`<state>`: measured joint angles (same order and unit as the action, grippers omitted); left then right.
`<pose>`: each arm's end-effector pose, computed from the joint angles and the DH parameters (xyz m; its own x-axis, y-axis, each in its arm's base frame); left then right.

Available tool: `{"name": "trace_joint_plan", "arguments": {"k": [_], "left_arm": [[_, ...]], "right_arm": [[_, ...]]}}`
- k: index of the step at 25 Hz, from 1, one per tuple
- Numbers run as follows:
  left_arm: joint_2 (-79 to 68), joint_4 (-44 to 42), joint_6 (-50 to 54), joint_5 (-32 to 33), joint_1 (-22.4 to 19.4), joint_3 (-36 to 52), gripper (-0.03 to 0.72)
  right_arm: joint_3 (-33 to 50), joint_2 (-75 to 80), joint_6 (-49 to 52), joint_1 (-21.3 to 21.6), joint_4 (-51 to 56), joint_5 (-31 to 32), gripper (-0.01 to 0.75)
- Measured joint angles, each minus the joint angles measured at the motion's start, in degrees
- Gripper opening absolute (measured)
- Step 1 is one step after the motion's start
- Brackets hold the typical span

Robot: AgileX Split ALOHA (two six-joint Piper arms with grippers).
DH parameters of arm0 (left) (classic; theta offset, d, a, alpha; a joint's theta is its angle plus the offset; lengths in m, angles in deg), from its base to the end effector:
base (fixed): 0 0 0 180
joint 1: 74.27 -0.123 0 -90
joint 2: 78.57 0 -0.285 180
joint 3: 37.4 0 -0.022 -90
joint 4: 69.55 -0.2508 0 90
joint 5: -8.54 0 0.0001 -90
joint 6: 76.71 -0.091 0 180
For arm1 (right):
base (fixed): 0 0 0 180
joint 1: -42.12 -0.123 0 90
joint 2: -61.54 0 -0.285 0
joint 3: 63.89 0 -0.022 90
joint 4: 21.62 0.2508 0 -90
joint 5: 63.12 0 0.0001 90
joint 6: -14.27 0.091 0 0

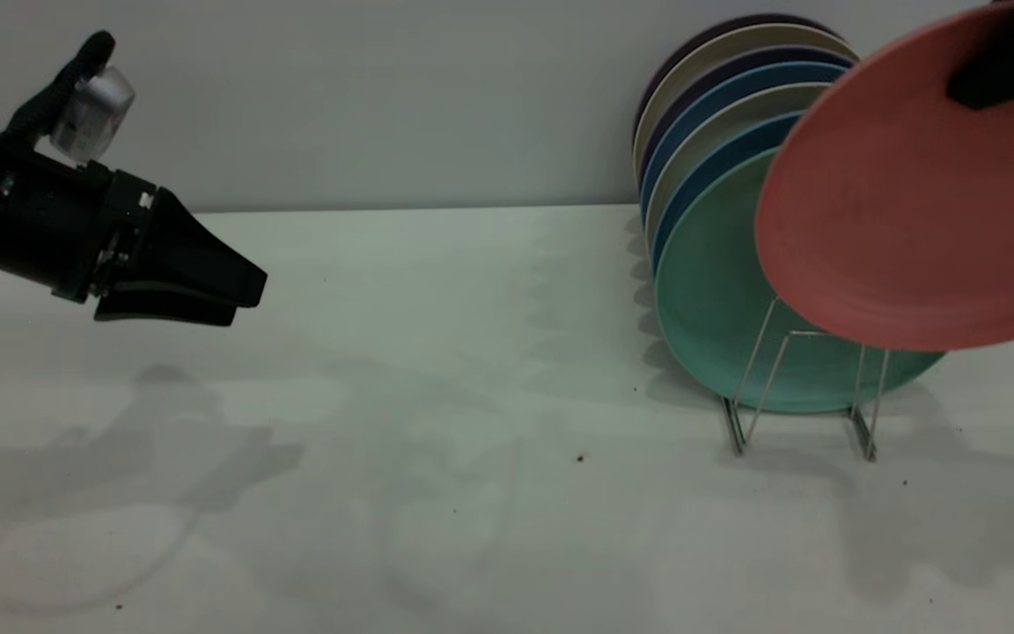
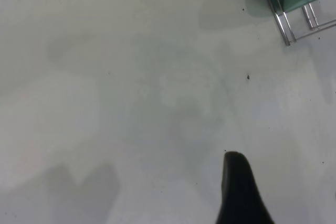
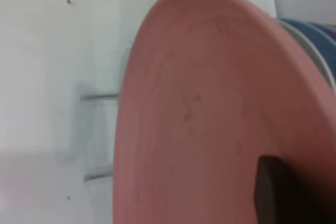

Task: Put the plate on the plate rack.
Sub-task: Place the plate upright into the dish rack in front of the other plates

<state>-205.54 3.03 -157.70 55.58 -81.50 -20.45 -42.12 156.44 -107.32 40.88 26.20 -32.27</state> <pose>0.3624 -0.0181 0.0991 -0.8725 0.0847 -0.4812 0.3773 0.7425 -0.5535 0.3132 0.0414 0.2510 0.1118 -0.9030 -0.4148 -0.7889 0.1732 -0.5896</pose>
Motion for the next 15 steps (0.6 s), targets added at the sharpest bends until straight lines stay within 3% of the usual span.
{"name": "trace_joint_plan", "arguments": {"k": [6, 15], "left_arm": [[0.00, 0.00, 0.00, 0.00, 0.00, 0.00, 0.468], [0.00, -0.14, 0.00, 0.24, 0.00, 0.00, 0.468]], "right_arm": [[-2.57, 1.50, 0.00, -0.38, -0.01, 0.00, 0.108], [-2.77, 6.33, 0.00, -6.62, 0.04, -5.57, 0.108]]}}
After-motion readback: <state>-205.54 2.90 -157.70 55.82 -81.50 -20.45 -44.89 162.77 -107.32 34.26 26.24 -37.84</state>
